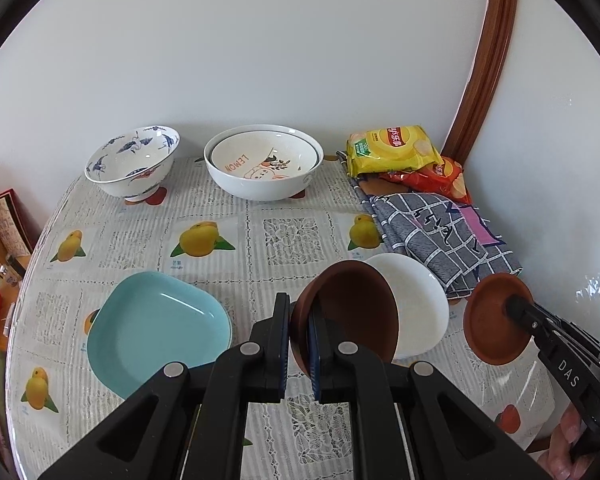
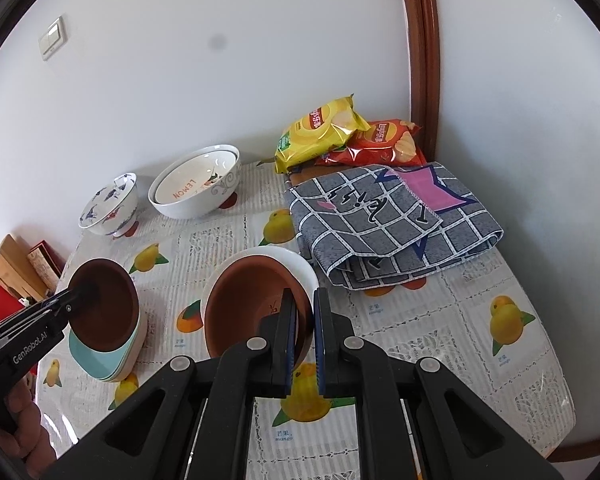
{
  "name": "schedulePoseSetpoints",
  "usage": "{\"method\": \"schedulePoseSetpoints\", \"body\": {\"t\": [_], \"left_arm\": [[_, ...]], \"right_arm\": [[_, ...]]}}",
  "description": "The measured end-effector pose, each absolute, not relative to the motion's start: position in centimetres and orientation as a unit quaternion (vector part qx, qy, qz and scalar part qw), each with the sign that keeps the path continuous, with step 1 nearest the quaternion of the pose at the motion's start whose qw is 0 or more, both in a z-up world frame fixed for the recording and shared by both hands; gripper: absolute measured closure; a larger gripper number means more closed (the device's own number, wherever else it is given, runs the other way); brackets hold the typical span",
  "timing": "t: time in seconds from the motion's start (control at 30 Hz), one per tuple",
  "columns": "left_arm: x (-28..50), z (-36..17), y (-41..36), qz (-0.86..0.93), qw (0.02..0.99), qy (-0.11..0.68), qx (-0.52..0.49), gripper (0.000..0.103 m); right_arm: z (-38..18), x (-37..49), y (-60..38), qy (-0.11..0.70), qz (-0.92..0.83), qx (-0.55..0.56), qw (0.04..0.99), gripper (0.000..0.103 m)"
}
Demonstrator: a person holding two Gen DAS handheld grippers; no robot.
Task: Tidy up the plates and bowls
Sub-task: 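Lift both terracotta dishes and carry them toward the white bowl, then lower the right gripper's terracotta dish into the white bowl and open it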
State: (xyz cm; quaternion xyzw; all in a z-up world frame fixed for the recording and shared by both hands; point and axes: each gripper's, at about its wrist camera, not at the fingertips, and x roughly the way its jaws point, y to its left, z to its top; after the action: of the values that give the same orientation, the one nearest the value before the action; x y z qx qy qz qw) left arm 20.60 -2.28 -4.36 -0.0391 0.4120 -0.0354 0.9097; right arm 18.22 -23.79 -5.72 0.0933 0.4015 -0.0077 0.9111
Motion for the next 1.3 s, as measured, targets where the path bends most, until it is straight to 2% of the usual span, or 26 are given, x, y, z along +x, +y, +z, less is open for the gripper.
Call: {"method": "schedulePoseSetpoints", "body": {"t": [0.6,1.3], "left_arm": [[23.3,-6.8,1.4,-0.009,0.902,0.429,-0.048,0.094],[25.9,-9.8,2.0,-0.012,0.892,0.448,-0.056,0.094]], "right_arm": [[-10.6,23.1,-20.8,0.447,0.003,0.057,0.893,0.095],[-14.7,26.7,-19.2,0.485,0.002,0.021,0.874,0.094]]}}
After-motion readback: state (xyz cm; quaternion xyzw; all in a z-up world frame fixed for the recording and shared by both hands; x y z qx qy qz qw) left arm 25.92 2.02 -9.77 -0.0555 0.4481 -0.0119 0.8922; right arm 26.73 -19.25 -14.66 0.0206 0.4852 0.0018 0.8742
